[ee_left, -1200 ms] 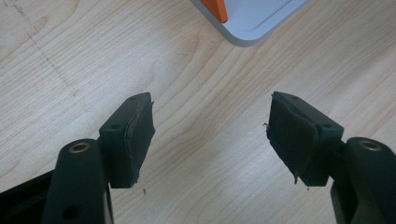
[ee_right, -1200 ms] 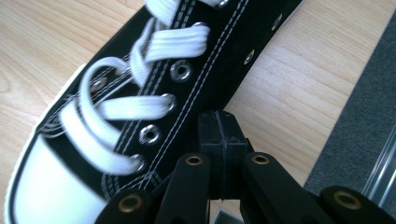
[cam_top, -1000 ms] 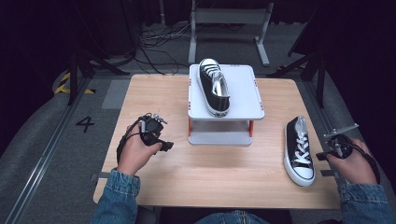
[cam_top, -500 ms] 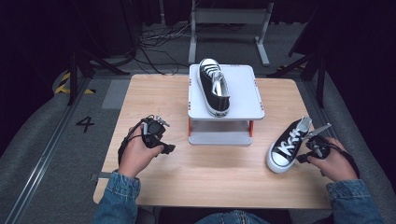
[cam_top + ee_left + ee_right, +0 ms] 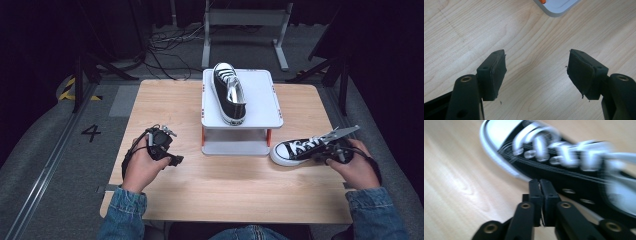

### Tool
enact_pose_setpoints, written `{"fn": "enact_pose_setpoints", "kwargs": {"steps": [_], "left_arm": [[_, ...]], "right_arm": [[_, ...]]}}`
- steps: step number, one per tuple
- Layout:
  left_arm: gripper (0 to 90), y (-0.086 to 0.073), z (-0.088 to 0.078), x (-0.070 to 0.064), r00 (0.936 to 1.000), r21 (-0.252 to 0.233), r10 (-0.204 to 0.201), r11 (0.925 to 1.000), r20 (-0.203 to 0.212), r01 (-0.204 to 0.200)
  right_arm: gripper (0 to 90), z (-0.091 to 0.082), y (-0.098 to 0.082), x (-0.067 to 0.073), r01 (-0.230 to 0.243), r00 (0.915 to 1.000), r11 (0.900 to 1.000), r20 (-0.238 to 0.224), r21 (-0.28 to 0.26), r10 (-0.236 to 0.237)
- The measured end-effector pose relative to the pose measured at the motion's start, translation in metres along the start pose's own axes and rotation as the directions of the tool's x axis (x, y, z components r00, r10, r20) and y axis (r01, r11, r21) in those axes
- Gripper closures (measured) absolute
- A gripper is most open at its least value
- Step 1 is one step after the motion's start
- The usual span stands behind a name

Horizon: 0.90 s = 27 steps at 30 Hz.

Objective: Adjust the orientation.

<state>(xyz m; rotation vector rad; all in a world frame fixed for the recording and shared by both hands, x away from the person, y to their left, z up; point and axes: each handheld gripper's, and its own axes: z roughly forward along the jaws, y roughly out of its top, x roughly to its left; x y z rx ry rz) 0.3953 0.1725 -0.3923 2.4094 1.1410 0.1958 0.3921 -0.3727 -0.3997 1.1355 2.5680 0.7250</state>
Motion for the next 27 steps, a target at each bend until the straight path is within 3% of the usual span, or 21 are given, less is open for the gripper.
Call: {"fn": "enact_pose_setpoints", "kwargs": {"steps": [3,5,6,9,10,11,14,17,18,19,20,21,22,27], "left_arm": [[31.6,-0.003,0.001,0.0,1.0,0.009,-0.005,0.9999,0.001,0.005],[31.5,-0.008,-0.001,0.001,0.9999,0.009,-0.015,0.9998,-0.006,0.016],[31.5,-0.008,-0.001,0.001,0.9999,0.009,-0.015,0.9998,-0.006,0.016],[31.4,-0.016,-0.005,0.002,0.9992,0.01,-0.037,0.9992,-0.013,0.038],[31.3,-0.016,-0.005,0.002,0.9992,0.01,-0.037,0.9992,-0.013,0.038],[31.1,-0.019,-0.006,0.003,0.9991,0.017,-0.041,0.999,-0.013,0.042],[31.0,-0.021,-0.007,0.004,0.9989,0.017,-0.044,0.9989,-0.015,0.044],[31.0,-0.02,-0.006,0.004,0.9993,0.02,-0.035,0.9992,-0.014,0.035],[31.3,-0.02,-0.006,0.004,0.9993,0.02,-0.035,0.9992,-0.014,0.035],[31.3,-0.019,-0.005,0.003,0.9994,0.021,-0.033,0.9992,-0.013,0.033],[31.5,-0.018,-0.004,0.002,0.9996,0.026,-0.025,0.9993,-0.012,0.025],[31.4,-0.015,-0.004,0.001,0.9998,0.022,-0.019,0.9996,-0.006,0.019],[31.5,-0.015,-0.004,0.001,0.9998,0.022,-0.019,0.9996,-0.006,0.019],[31.5,-0.007,0.001,0.0,1.0,0.018,-0.006,0.9998,0.005,0.006]], "right_arm": [[74.6,-0.014,-0.002,-0.011,-0.021,0.998,0.999,0.058,-0.046,0.024],[55.9,-0.017,-0.001,-0.021,-0.001,0.9941,0.997,0.108,-0.073,0.009],[55.9,-0.017,-0.001,-0.021,-0.001,0.9941,0.997,0.108,-0.073,0.009],[42.2,0.0,0.002,-0.031,0.075,0.9868,0.997,0.146,-0.017,-0.072],[42.2,0.0,0.002,-0.031,0.075,0.9868,0.997,0.146,-0.017,-0.072],[42.4,0.01,0.002,-0.035,0.082,0.991,0.997,0.106,0.003,-0.082],[47.9,0.017,0.001,-0.036,0.093,0.992,0.996,0.084,0.015,-0.094],[67.6,0.014,0.003,-0.033,0.119,0.9839,0.991,0.128,0.054,-0.125],[67.6,0.014,0.003,-0.033,0.119,0.9839,0.991,0.128,0.054,-0.125],[75.9,0.011,0.003,-0.032,0.122,0.9818,0.99,0.137,0.068,-0.131],[81.9,0.009,0.002,-0.032,0.098,0.9837,0.992,0.143,0.079,-0.109],[87.5,0.006,-0.001,-0.031,0.047,0.9891,0.996,0.136,0.078,-0.057],[88.2,0.004,-0.002,-0.03,0.028,0.9907,0.996,0.131,0.079,-0.038],[88.4,0.0,-0.002,-0.018,-0.038,0.983,0.994,0.183,0.103,0.019]]}}
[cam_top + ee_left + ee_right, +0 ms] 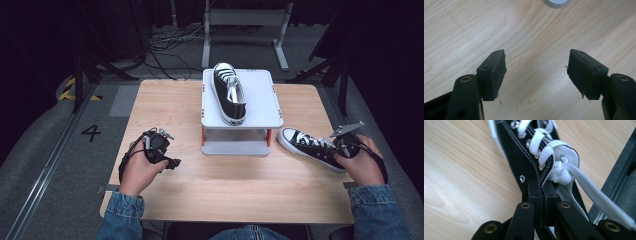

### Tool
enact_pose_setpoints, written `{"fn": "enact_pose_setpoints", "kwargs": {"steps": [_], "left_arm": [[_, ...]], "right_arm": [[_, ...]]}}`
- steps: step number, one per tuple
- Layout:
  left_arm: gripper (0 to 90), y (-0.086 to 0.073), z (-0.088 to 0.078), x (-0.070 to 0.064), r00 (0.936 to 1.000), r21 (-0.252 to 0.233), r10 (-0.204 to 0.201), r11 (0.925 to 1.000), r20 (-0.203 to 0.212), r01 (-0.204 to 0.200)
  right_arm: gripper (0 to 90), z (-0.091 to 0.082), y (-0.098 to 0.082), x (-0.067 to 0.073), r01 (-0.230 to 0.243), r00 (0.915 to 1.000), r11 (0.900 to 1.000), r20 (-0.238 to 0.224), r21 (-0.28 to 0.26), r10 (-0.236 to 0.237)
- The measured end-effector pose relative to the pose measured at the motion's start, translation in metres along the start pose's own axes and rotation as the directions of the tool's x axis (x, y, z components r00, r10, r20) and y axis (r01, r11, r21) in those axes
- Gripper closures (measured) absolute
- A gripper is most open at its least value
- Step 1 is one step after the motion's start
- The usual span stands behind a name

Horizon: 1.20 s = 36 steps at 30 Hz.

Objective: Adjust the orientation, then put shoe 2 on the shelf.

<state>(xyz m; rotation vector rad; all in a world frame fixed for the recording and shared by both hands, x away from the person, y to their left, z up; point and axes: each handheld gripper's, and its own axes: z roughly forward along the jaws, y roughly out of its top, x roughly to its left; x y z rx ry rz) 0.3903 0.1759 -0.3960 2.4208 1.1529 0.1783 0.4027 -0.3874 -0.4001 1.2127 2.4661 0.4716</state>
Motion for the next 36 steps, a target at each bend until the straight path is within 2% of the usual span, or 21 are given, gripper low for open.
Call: {"fn": "enact_pose_setpoints", "kwargs": {"steps": [1,3,6,8,9,10,11,12,13,14,16,18,19,21,23,25,27,31,33,34,36], "left_arm": [[31.4,0.002,0.001,0.0,1.0,0.003,0.008,1.0,0.002,-0.008],[31.3,0.003,0.003,-0.001,0.9999,0.008,0.014,0.9999,0.007,-0.014],[31.2,0.005,0.004,-0.001,0.9998,0.009,0.015,0.9998,0.01,-0.015],[31.2,0.005,0.004,-0.001,0.9998,0.006,0.015,0.9999,0.011,-0.016],[31.2,0.005,0.004,-0.001,0.9998,0.005,0.015,0.9999,0.011,-0.015],[31.2,0.005,0.004,-0.001,0.9998,0.009,0.016,0.9998,0.01,-0.016],[31.1,0.005,0.003,-0.001,0.9998,0.006,0.014,0.9999,0.013,-0.014],[31.1,0.005,0.003,0.0,0.9998,0.005,0.012,0.9999,0.014,-0.012],[31.1,0.005,0.003,0.0,0.9999,0.003,0.01,0.9999,0.012,-0.01],[31.1,0.004,0.003,0.0,0.9999,0.001,0.006,1.0,0.011,-0.006],[31.1,0.004,0.003,0.002,0.9999,0.002,0.007,1.0,0.01,-0.007],[31.1,0.004,0.002,0.002,0.9999,0.001,0.006,1.0,0.01,-0.006],[31.0,0.005,0.002,0.002,0.9999,0.001,0.005,1.0,0.011,-0.005],[31.0,0.005,0.003,0.002,0.9999,0.0,0.006,1.0,0.015,-0.006],[30.9,0.006,0.003,0.002,0.9999,0.0,0.005,1.0,0.014,-0.005],[30.9,0.007,0.004,0.002,0.9999,0.006,0.008,0.9999,0.015,-0.008],[30.9,0.008,0.006,0.002,0.9998,0.009,0.005,0.9999,0.017,-0.005],[30.8,0.007,0.006,0.002,0.9998,0.011,0.005,0.9999,0.019,-0.005],[30.8,0.007,0.006,0.002,0.9998,0.011,0.006,0.9999,0.016,-0.006],[30.8,0.006,0.005,0.002,0.9998,0.011,0.005,0.9999,0.019,-0.005],[30.8,0.005,0.005,0.002,0.9998,0.006,-0.002,1.0,0.018,0.002]], "right_arm": [[88.1,-0.003,0.001,0.004,-0.016,0.9998,1.0,-0.008,0.004,0.016],[86.3,-0.007,0.003,0.011,-0.041,0.9964,0.999,-0.075,-0.004,0.04],[76.2,-0.007,0.008,0.026,-0.048,0.9797,0.998,-0.196,-0.036,0.04],[68.8,-0.004,0.014,0.037,-0.033,0.9737,0.998,-0.227,-0.052,0.02],[62.2,-0.003,0.018,0.045,-0.03,0.9658,0.997,-0.259,-0.068,0.011],[62.2,-0.003,0.018,0.045,-0.03,0.9658,0.997,-0.259,-0.068,0.011],[59.8,-0.004,0.021,0.051,0.003,0.96,0.997,-0.279,-0.077,-0.024],[59.8,-0.004,0.021,0.051,0.003,0.96,0.997,-0.279,-0.077,-0.024],[59.6,-0.005,0.022,0.052,0.024,0.9581,0.996,-0.282,-0.091,-0.049],[58.4,-0.008,0.022,0.052,0.018,0.9507,0.994,-0.306,-0.105,-0.049],[57.0,-0.018,0.021,0.05,0.004,0.9464,0.987,-0.318,-0.158,-0.055],[56.9,-0.022,0.02,0.048,-0.003,0.9487,0.986,-0.312,-0.167,-0.05],[57.0,-0.031,0.019,0.043,-0.016,0.9539,0.981,-0.297,-0.194,-0.043],[57.5,-0.033,0.018,0.041,-0.024,0.9551,0.979,-0.294,-0.203,-0.037],[58.6,-0.04,0.015,0.033,-0.046,0.9648,0.975,-0.263,-0.217,-0.013],[57.8,-0.042,0.013,0.024,-0.069,0.9752,0.977,-0.22,-0.203,0.023],[55.8,-0.041,0.014,0.021,-0.08,0.9799,0.98,-0.195,-0.185,0.043],[53.5,-0.028,0.019,0.023,-0.063,0.976,0.986,-0.216,-0.155,0.029],[52.8,-0.018,0.021,0.028,-0.04,0.9724,0.993,-0.233,-0.11,0.013],[52.8,-0.018,0.021,0.028,-0.04,0.9724,0.993,-0.233,-0.11,0.013],[50.5,-0.008,0.022,0.031,-0.005,0.9776,0.998,-0.211,-0.062,-0.009]]}}
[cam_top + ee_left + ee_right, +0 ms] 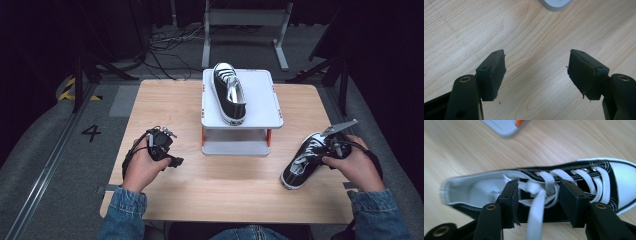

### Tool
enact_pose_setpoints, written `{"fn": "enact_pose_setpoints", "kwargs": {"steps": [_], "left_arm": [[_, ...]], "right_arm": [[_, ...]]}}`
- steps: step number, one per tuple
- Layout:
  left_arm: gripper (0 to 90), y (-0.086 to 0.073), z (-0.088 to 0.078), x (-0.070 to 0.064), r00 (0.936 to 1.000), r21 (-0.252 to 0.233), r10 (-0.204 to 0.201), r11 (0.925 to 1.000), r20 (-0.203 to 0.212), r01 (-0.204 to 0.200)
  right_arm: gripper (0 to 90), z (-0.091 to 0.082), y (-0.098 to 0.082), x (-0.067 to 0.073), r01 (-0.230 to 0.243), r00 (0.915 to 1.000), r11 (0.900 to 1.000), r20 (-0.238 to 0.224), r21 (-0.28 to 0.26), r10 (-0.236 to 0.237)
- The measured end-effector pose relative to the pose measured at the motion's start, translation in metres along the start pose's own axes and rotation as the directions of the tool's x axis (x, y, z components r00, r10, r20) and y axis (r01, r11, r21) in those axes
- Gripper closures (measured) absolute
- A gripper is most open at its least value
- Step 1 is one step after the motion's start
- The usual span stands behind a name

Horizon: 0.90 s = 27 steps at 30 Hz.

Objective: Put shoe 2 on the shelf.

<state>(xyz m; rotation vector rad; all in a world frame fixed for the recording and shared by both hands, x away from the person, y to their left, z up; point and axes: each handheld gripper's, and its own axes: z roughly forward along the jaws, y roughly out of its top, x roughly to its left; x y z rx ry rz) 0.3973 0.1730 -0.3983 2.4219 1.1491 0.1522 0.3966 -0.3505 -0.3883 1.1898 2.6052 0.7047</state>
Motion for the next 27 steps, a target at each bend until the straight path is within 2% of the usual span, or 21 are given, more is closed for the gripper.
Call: {"fn": "enact_pose_setpoints", "kwargs": {"steps": [1,2,10,13,15,17,19,20,24,27], "left_arm": [[30.8,0.0,0.0,0.0,1.0,0.001,0.001,1.0,0.002,-0.001],[30.8,-0.001,0.0,0.001,1.0,0.003,0.005,1.0,0.001,-0.005],[30.8,-0.004,-0.001,0.002,0.9999,0.002,-0.011,0.9999,0.0,0.011],[30.8,-0.004,-0.001,0.002,1.0,0.005,-0.006,1.0,-0.003,0.006],[30.8,-0.003,0.0,0.001,1.0,0.01,-0.007,0.9999,0.001,0.007],[30.8,-0.003,0.001,0.0,1.0,0.01,-0.007,0.9999,0.002,0.007],[30.8,-0.003,0.002,0.001,1.0,0.012,-0.006,0.9999,0.004,0.006],[30.8,-0.004,0.002,0.001,1.0,0.012,-0.008,0.9999,0.003,0.008],[30.8,-0.005,0.0,0.003,0.9999,0.006,-0.016,0.9998,0.003,0.016],[30.8,-0.005,0.0,0.002,0.9998,0.005,-0.017,0.9998,0.005,0.017]], "right_arm": [[50.8,0.006,0.001,-0.001,0.01,0.9994,1.0,0.032,0.022,-0.01],[52.7,0.009,0.001,-0.001,0.002,0.9991,0.999,0.042,0.032,-0.003],[61.9,0.005,0.004,-0.006,-0.029,0.9984,1.0,0.049,0.012,0.028],[59.0,0.006,0.006,-0.004,-0.015,0.9984,1.0,0.055,0.018,0.014],[53.0,0.006,0.008,-0.001,-0.01,0.9984,1.0,0.055,-0.018,0.011],[53.1,0.007,0.01,0.002,-0.013,0.9979,1.0,0.063,-0.005,0.014],[59.4,0.008,0.012,0.002,-0.008,0.9968,1.0,0.079,0.001,0.008],[62.5,0.007,0.012,0.0,-0.029,0.9968,1.0,0.074,0.006,0.028],[77.3,0.004,0.01,-0.003,-0.038,0.9985,0.999,0.039,-0.004,0.038],[78.3,0.002,0.008,-0.006,-0.077,0.997,0.997,0.007,-0.013,0.077]]}}
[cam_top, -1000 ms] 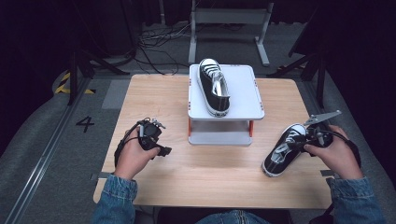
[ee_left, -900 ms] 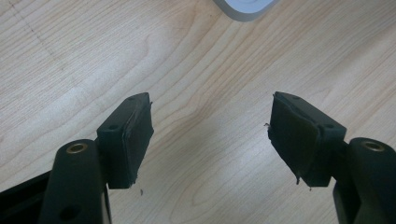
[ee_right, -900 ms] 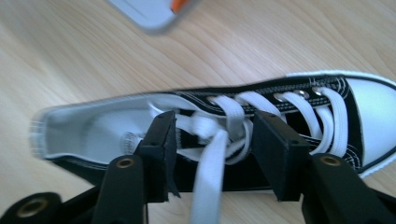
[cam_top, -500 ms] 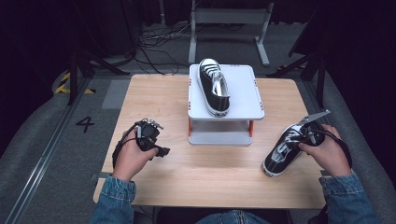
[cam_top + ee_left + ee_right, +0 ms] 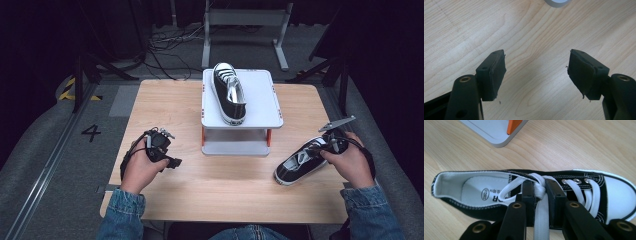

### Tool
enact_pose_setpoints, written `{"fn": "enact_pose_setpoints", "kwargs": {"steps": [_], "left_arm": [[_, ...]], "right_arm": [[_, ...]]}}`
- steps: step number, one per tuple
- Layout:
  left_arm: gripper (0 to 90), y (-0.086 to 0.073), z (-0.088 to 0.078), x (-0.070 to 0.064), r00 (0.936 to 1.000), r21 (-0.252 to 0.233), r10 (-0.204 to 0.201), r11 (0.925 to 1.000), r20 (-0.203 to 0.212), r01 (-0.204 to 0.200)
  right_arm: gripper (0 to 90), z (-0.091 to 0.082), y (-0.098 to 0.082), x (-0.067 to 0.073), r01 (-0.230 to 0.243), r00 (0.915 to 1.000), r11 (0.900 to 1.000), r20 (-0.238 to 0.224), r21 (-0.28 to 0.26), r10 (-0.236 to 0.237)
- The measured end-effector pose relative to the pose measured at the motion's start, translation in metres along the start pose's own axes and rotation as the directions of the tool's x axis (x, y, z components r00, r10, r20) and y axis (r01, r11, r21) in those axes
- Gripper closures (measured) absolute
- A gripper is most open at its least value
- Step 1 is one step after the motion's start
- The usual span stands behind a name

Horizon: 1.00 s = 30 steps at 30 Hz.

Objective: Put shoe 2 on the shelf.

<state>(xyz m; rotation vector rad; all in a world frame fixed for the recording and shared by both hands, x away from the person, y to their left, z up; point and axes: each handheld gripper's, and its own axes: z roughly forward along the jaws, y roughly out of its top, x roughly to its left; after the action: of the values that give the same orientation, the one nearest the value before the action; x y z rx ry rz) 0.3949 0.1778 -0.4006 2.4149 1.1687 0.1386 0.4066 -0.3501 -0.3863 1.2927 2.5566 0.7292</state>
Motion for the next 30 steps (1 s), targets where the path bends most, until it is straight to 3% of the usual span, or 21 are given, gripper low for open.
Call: {"fn": "enact_pose_setpoints", "kwargs": {"steps": [4,6,8,9,11,14,19,25,30], "left_arm": [[30.7,0.0,0.0,0.001,1.0,0.002,0.006,1.0,0.0,-0.006],[30.6,0.0,0.0,0.0,1.0,0.004,0.001,1.0,0.0,-0.001],[30.6,0.0,0.001,0.0,1.0,0.007,0.001,1.0,0.001,-0.001],[30.6,0.0,0.001,-0.001,1.0,0.007,0.001,1.0,0.002,-0.001],[30.6,0.0,0.001,-0.001,1.0,0.007,0.002,1.0,0.004,-0.002],[30.6,0.0,0.0,0.0,1.0,0.007,0.001,1.0,0.002,-0.002],[30.6,-0.001,0.0,0.001,1.0,0.007,0.003,1.0,0.0,-0.003],[30.7,-0.001,-0.002,0.001,1.0,-0.004,-0.003,1.0,0.0,0.003],[30.7,-0.001,-0.003,0.003,1.0,-0.006,-0.005,1.0,-0.003,0.005]], "right_arm": [[76.4,0.002,-0.003,-0.001,-0.063,0.9979,0.998,-0.015,0.021,0.063],[69.6,0.002,-0.004,0.001,-0.109,0.9941,0.994,-0.004,0.009,0.109],[59.5,0.004,-0.005,0.004,-0.122,0.9924,0.992,0.014,0.013,0.122],[58.3,0.007,-0.005,0.007,-0.134,0.9904,0.99,0.04,0.046,0.132],[61.3,0.01,-0.003,0.01,-0.125,0.9897,0.99,0.077,0.058,0.12],[63.2,0.011,-0.001,0.01,-0.11,0.9908,0.992,0.084,0.056,0.106],[78.6,0.004,-0.002,0.004,-0.121,0.9913,0.992,0.053,0.022,0.12],[80.6,-0.008,-0.003,-0.004,-0.113,0.9934,0.994,0.021,-0.006,0.113],[80.8,-0.019,0.002,-0.01,-0.057,0.9981,0.998,-0.021,0.001,0.057]]}}
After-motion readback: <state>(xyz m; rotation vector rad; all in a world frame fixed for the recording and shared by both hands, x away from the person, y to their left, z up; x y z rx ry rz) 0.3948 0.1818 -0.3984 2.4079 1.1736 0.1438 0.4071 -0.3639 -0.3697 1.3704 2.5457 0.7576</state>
